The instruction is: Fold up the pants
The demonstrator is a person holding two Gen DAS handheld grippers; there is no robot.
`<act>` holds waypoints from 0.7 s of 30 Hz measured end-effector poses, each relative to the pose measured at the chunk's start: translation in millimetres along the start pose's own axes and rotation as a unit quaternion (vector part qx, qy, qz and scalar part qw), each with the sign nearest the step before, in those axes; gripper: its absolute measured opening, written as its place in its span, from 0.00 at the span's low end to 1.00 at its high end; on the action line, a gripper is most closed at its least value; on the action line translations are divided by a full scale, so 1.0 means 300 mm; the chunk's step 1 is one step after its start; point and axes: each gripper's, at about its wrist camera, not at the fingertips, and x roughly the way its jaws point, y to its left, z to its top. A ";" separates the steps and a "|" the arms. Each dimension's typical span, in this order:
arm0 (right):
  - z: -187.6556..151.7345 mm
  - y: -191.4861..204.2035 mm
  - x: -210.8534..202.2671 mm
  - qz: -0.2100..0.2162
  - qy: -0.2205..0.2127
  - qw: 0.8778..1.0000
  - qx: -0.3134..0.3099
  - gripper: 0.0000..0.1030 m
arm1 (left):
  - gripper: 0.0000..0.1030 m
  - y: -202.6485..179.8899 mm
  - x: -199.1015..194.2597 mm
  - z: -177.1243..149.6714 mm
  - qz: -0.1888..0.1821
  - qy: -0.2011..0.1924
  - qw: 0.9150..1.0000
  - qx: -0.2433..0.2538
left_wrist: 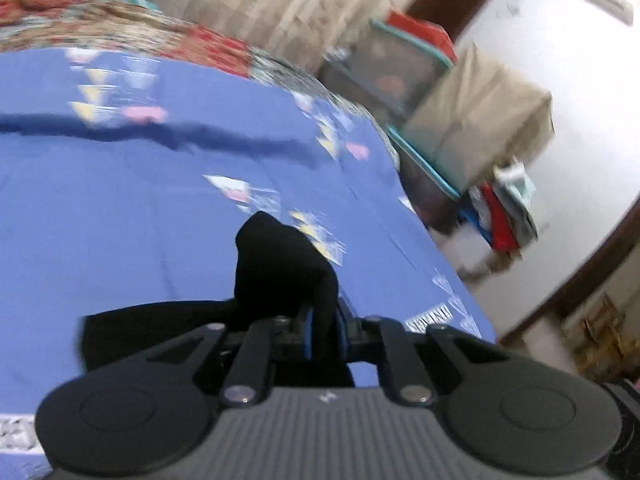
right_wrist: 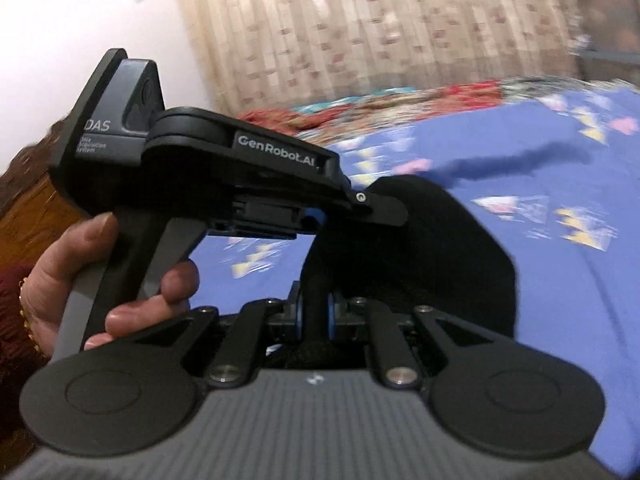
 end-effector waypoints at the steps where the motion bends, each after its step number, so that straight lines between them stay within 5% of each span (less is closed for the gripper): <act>1: -0.010 0.026 0.028 0.009 0.011 1.000 -0.009 0.14 | 0.10 0.050 -0.023 -0.020 0.009 -0.003 1.000 -0.014; 6: -0.132 0.053 0.233 0.037 0.126 0.991 0.002 0.31 | 0.14 0.319 0.039 -0.169 0.099 0.041 0.990 -0.095; 9: -0.195 0.023 0.277 0.033 0.172 0.984 0.010 0.34 | 0.22 0.437 0.098 -0.270 0.100 0.052 0.982 -0.153; 13: -0.122 -0.045 0.130 0.059 0.123 0.989 0.056 0.49 | 0.30 0.435 0.061 -0.272 0.084 0.029 0.983 -0.163; 15: -0.084 -0.100 0.032 0.037 0.079 0.994 0.064 0.49 | 0.45 0.413 0.010 -0.267 0.085 0.015 0.983 -0.164; 17: -0.073 -0.164 -0.045 0.001 0.050 0.996 0.076 0.49 | 0.73 0.392 -0.054 -0.273 0.098 -0.008 0.982 -0.162; 21: -0.121 -0.307 -0.152 -0.065 0.034 0.990 0.124 0.49 | 0.84 0.353 -0.108 -0.302 0.113 -0.008 0.978 -0.174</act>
